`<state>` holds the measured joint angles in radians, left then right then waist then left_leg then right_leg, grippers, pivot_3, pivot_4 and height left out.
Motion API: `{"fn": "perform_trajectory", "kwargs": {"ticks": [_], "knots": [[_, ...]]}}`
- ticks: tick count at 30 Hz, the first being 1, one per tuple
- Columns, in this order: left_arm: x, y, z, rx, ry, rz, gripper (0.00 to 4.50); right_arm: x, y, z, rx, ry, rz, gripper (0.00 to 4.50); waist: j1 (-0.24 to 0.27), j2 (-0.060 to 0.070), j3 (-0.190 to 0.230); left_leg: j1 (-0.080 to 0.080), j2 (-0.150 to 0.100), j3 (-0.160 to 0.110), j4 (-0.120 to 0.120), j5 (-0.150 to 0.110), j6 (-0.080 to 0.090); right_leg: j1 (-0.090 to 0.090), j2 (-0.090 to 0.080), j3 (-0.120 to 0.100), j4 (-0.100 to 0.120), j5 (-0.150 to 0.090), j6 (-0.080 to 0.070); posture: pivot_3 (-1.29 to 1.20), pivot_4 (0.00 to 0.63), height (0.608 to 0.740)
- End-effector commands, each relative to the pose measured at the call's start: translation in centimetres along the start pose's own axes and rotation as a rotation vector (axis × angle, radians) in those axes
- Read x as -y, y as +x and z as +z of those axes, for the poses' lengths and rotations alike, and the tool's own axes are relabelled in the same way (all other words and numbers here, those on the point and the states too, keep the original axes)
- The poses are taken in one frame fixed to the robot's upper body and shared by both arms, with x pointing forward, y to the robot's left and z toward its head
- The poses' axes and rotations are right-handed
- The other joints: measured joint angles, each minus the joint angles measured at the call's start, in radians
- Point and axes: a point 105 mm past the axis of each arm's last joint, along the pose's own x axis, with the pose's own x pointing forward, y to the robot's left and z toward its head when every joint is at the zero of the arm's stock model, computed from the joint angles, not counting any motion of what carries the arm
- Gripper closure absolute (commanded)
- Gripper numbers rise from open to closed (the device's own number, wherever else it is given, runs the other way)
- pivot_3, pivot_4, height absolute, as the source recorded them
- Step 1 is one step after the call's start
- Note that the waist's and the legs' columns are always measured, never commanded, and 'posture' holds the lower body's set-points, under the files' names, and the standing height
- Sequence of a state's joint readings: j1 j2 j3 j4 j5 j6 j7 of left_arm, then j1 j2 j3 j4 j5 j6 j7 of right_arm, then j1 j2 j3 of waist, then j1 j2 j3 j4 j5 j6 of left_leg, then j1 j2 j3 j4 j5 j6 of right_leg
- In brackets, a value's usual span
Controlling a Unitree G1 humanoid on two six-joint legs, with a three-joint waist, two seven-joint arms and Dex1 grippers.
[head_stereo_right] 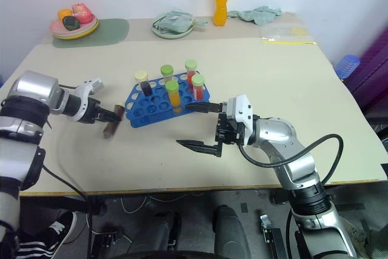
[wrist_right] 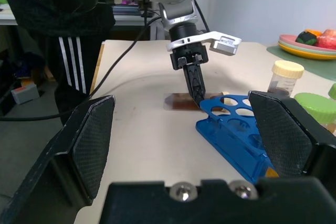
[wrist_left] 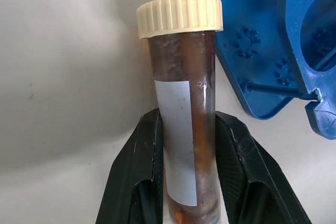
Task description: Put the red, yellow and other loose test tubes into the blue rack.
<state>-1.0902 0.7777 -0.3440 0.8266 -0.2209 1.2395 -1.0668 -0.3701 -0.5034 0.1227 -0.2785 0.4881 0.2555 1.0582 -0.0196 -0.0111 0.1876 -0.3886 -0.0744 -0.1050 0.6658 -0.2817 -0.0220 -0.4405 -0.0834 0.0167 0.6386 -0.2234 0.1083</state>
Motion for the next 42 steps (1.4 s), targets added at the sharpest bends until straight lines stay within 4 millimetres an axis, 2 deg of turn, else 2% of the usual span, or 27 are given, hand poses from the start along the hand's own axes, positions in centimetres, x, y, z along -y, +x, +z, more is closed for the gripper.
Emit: {"fn": "perform_trajectory", "kwargs": {"ticks": [1,4,6,8,10,11,14,16,17,19,23,28,36,42], "knots": [[-2.1,-1.5,-0.2,0.027,-0.043,0.102,3.7,-0.1,0.2,0.9,0.016,-0.044,0.01,0.0,-0.001,0.0,0.0,0.0,0.0,0.0,0.0,0.0,0.0,0.0,0.0,0.0,0.0,0.0,0.0,0.0,0.15,0.74],[-2.5,-2.7,0.8,0.109,-0.041,0.125,3.7,0.1,0.1,0.8,0.012,-0.051,0.002,0.0,-0.005,0.0,0.0,0.0,0.0,0.0,0.0,0.0,0.0,-0.001,0.0,0.001,0.002,0.0,0.0,0.0,0.15,0.74],[-3.0,-3.8,2.1,0.202,0.032,0.189,3.7,0.3,0.0,0.7,0.01,-0.056,-0.009,0.0,-0.006,0.0,0.0,0.0,0.0,0.0,0.0,0.0,0.0,-0.002,0.0,0.001,0.002,0.0,0.0,0.0,0.15,0.74],[-2.2,-5.7,5.4,0.469,0.113,0.215,3.7,0.5,-0.1,0.7,0.012,-0.06,-0.028,0.0,-0.001,-0.001,0.001,-0.001,0.0,0.0,0.0,0.001,-0.003,-0.003,0.0,0.002,0.002,0.0,0.0,0.0,0.15,0.74],[-1.2,-7.5,6.8,0.659,0.25,0.265,3.7,0.5,-0.2,0.6,0.01,-0.057,-0.039,0.0,0.005,-0.002,0.001,-0.002,0.0,0.0,0.001,0.003,-0.005,-0.004,-0.001,0.002,0.003,0.0,0.0,0.0,0.15,0.74],[-0.1,-8.3,7.5,0.791,0.288,0.24,3.7,0.5,-0.2,0.6,0.009,-0.059,-0.048,0.0,0.007,-0.002,0.0,-0.002,0.0,0.0,0.001,0.003,-0.005,-0.004,-0.003,0.002,0.002,0.0,0.0,0.0,0.15,0.74],[2.1,-10.7,7.1,1.105,0.411,0.264,3.7,0.7,-0.3,0.4,0.008,-0.063,-0.071,0.0,0.012,-0.002,0.0,-0.003,-0.002,0.0,0.001,0.003,-0.005,-0.003,-0.005,0.001,0.0,0.0,0.0,0.0,0.15,0.74],[3.9,-10.6,5.3,1.198,0.59,0.292,3.7,1.1,-0.3,0.4,0.014,-0.064,-0.095,0.0,0.005,-0.002,0.0,-0.003,-0.002,0.0,0.001,0.003,-0.005,-0.002,-0.005,0.001,-0.002,0.0,0.0,0.0,0.15,0.74],[4.6,-10.7,4.6,1.248,0.626,0.287,3.7,1.2,-0.3,0.4,0.016,-0.066,-0.105,0.0,0.003,-0.002,0.0,-0.002,-0.001,0.001,-0.001,0.003,-0.006,-0.003,-0.005,0.002,-0.003,0.0,0.0,0.0,0.15,0.74],[5.9,-10.1,3.0,1.31,0.674,0.286,3.7,1.5,-0.4,0.5,0.018,-0.068,-0.12,0.0,0.006,-0.002,0.0,-0.002,-0.001,0.002,-0.001,0.003,-0.006,-0.003,-0.005,0.002,-0.003,0.001,-0.001,0.0,0.15,0.74],[8.3,-7.4,0.9,1.327,0.72,0.201,3.7,1.5,-1.0,0.2,-0.014,-0.048,-0.109,0.0,0.011,-0.002,-0.001,-0.002,0.0,0.002,-0.001,0.002,-0.003,-0.002,-0.004,0.001,-0.004,0.002,-0.001,0.0,0.15,0.74],[10.8,-4.5,0.0,1.372,0.855,0.132,3.7,1.6,-1.8,0.0,-0.055,-0.028,-0.113,0.0,0.019,-0.002,-0.001,-0.001,-0.001,0.002,0.0,0.0,-0.001,0.001,-0.004,0.0,-0.006,0.003,0.0,0.0,0.15,0.74],[12.0,-0.5,-0.2,1.377,0.886,0.1,3.7,1.8,-1.9,0.5,-0.071,-0.051,-0.137,0.0,0.022,-0.002,-0.001,-0.001,0.0,0.002,0.0,0.0,0.0,0.001,-0.003,0.001,-0.006,0.003,0.0,0.0,0.15,0.74],[11.8,1.3,-0.2,1.368,0.851,0.089,3.7,2.2,-2.3,0.6,-0.08,-0.06,-0.161,0.0,0.026,-0.002,-0.001,-0.001,0.0,0.003,0.0,0.0,0.0,0.001,-0.003,0.001,-0.006,0.003,0.0,0.0,0.15,0.74]]}}
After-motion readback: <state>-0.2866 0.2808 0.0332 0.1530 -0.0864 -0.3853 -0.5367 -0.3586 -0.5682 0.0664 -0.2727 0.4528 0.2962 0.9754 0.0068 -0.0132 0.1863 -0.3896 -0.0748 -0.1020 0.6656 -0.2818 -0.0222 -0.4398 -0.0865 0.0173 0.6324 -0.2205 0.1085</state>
